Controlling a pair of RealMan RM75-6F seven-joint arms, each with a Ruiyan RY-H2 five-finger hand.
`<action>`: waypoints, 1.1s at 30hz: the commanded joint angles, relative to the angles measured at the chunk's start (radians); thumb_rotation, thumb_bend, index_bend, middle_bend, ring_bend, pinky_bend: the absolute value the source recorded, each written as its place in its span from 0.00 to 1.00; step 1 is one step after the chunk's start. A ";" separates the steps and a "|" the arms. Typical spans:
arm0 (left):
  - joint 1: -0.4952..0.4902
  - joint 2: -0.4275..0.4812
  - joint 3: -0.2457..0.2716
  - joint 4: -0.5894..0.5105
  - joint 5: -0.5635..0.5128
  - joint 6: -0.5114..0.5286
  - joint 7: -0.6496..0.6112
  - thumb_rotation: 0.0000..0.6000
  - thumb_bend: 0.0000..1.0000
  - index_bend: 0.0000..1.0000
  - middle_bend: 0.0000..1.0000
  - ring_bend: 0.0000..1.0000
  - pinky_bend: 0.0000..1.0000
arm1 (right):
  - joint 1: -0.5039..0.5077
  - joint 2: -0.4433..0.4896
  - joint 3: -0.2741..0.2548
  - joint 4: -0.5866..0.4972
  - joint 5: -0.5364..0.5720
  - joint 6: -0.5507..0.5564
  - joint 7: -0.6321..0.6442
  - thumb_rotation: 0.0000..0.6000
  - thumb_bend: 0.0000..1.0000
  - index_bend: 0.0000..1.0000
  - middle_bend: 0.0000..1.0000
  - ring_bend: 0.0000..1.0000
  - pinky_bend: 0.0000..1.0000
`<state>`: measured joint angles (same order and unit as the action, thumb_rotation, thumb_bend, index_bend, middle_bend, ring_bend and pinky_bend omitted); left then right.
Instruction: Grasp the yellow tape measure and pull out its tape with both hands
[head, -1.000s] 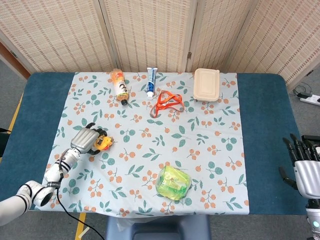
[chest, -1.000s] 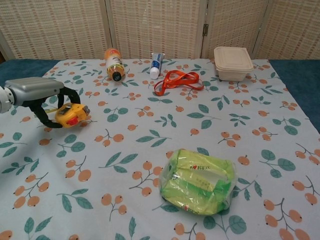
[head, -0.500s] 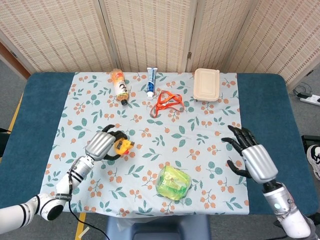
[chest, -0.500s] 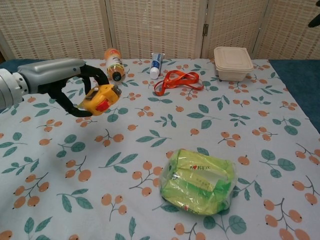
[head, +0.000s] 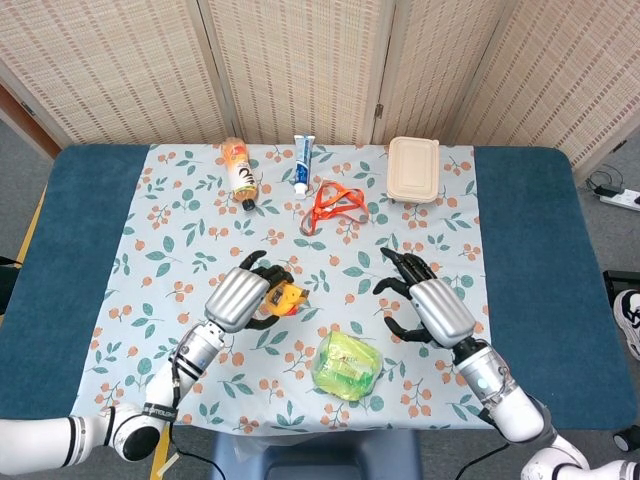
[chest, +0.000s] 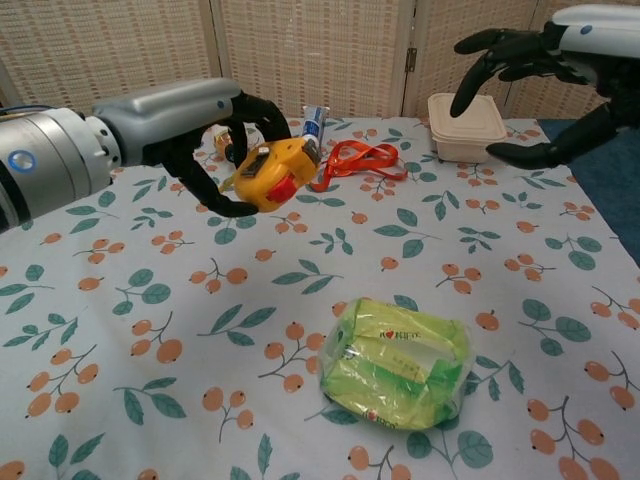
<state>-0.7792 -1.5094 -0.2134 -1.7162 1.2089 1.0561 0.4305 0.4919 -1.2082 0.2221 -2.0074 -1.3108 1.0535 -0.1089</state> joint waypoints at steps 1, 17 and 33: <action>-0.010 -0.044 -0.004 0.006 -0.012 0.031 0.039 1.00 0.33 0.59 0.58 0.47 0.14 | 0.039 -0.045 0.020 0.004 0.060 -0.019 -0.037 1.00 0.41 0.39 0.00 0.00 0.00; -0.037 -0.145 -0.011 0.027 -0.046 0.083 0.145 1.00 0.34 0.60 0.58 0.48 0.12 | 0.139 -0.140 0.038 0.057 0.218 -0.044 -0.107 1.00 0.41 0.42 0.00 0.00 0.00; -0.050 -0.173 -0.010 0.019 -0.045 0.103 0.191 1.00 0.34 0.60 0.59 0.48 0.11 | 0.185 -0.182 0.031 0.083 0.269 -0.031 -0.133 1.00 0.41 0.44 0.00 0.00 0.00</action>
<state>-0.8288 -1.6820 -0.2236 -1.6968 1.1635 1.1585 0.6201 0.6767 -1.3895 0.2536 -1.9252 -1.0427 1.0221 -0.2415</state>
